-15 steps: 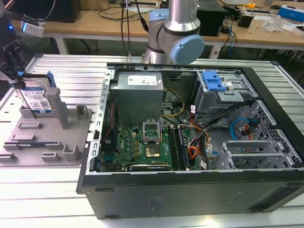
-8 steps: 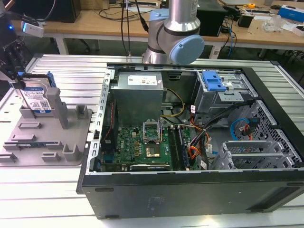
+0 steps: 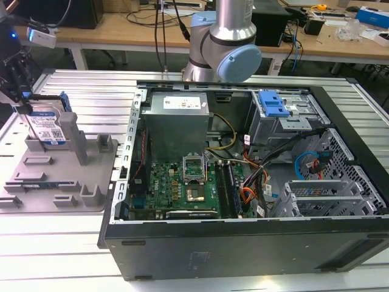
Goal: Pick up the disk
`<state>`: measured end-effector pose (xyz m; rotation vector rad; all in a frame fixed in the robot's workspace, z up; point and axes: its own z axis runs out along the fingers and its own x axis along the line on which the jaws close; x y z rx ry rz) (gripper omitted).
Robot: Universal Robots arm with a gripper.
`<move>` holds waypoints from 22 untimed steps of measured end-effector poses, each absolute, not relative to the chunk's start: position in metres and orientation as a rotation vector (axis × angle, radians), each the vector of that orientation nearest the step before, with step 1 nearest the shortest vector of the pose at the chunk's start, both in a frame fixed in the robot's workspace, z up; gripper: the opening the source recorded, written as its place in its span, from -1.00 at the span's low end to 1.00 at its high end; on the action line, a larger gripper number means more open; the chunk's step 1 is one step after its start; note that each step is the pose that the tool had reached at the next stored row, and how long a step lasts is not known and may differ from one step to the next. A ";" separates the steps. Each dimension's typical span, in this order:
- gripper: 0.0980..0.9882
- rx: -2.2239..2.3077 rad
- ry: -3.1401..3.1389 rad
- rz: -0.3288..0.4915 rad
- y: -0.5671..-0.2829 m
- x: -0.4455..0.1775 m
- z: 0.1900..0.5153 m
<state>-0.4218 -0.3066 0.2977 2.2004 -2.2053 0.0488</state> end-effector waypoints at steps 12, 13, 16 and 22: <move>-0.39 2.205 -2.210 0.039 -0.309 -0.422 0.303; -0.39 2.205 -2.210 0.039 -0.309 -0.422 0.305; -0.39 2.205 -2.211 0.038 -0.309 -0.422 0.309; -0.39 2.207 -2.212 0.035 -0.309 -0.422 0.324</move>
